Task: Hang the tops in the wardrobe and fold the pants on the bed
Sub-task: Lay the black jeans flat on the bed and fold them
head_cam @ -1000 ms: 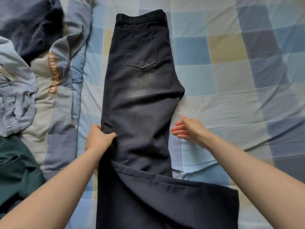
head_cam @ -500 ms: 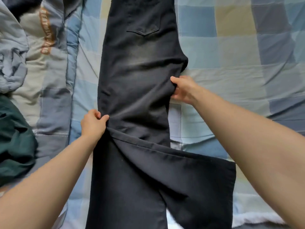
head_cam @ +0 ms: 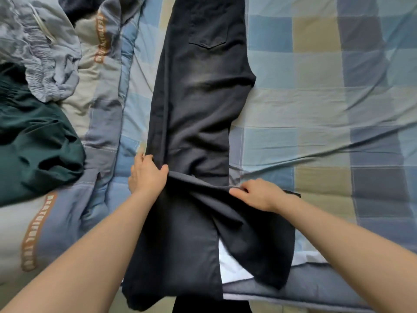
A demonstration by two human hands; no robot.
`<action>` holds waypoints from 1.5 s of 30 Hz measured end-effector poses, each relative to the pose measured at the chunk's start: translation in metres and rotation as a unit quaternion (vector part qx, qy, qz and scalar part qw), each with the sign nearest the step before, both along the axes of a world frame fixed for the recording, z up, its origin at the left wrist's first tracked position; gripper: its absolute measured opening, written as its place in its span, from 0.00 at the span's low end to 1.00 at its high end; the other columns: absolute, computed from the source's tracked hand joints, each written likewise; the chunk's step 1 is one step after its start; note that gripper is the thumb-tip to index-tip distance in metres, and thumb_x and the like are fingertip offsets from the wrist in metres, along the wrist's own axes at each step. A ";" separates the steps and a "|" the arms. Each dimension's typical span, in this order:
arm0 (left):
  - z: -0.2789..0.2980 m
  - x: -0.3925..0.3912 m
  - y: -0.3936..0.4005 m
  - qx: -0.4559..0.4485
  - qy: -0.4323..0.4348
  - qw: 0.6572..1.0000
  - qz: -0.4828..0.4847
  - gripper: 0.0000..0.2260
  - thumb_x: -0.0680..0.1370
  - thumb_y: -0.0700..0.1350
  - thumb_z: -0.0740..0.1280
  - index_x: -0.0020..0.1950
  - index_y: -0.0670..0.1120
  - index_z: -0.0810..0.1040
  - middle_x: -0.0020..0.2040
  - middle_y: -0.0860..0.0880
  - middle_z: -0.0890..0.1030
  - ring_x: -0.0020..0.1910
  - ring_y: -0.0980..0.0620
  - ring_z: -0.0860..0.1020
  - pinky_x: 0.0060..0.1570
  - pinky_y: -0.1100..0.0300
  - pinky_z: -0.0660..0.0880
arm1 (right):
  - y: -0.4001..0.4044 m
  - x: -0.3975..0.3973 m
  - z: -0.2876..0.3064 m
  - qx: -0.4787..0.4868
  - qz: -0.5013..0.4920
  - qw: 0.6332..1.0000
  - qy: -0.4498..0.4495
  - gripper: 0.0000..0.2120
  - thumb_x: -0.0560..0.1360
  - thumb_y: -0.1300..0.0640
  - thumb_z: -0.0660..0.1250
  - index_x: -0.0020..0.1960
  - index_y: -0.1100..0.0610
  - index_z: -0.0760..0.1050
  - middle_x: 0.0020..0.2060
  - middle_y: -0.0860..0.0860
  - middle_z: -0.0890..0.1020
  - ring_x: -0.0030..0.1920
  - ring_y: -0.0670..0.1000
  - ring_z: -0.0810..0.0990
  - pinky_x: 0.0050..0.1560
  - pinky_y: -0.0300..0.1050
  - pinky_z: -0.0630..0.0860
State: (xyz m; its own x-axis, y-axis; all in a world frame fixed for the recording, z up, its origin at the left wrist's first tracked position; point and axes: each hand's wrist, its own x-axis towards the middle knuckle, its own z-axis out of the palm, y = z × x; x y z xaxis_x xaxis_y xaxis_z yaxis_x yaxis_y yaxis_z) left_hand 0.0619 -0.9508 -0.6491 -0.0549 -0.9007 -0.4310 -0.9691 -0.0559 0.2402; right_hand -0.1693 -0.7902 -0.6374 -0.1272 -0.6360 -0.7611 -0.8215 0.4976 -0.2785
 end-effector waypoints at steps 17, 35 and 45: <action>0.014 0.109 0.091 0.264 0.164 0.924 0.222 0.05 0.77 0.44 0.69 0.47 0.42 0.79 0.42 0.45 0.80 0.39 0.47 0.76 0.39 0.58 0.71 | 0.080 0.198 0.054 -0.071 -0.206 0.948 -0.233 0.13 0.75 0.59 0.62 0.58 0.55 0.79 0.55 0.52 0.82 0.55 0.51 0.79 0.61 0.42 0.72; 0.026 0.203 0.131 0.282 0.269 0.921 0.001 0.05 0.81 0.41 0.62 0.52 0.46 0.78 0.38 0.47 0.82 0.33 0.54 0.76 0.34 0.63 0.70 | 0.125 0.179 0.002 -0.156 -0.505 0.823 -0.207 0.05 0.77 0.62 0.66 0.52 0.57 0.78 0.45 0.51 0.85 0.45 0.47 0.83 0.49 0.40 0.78; -0.027 0.210 0.148 0.149 0.073 0.979 -0.114 0.09 0.82 0.46 0.58 0.52 0.42 0.74 0.50 0.40 0.80 0.52 0.37 0.76 0.47 0.49 0.71 | 0.140 0.206 -0.036 -0.052 -0.439 0.896 -0.039 0.14 0.76 0.56 0.66 0.35 0.57 0.65 0.29 0.49 0.68 0.36 0.53 0.69 0.41 0.46 0.68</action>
State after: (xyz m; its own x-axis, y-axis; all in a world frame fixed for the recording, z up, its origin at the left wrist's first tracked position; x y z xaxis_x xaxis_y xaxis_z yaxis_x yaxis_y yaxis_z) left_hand 0.2716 -0.8025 -0.6762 -0.3208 -0.6927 -0.6460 -0.9212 0.0695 0.3829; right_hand 0.0371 -0.6501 -0.6735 -0.5615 -0.3846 -0.7327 -0.1016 0.9108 -0.4002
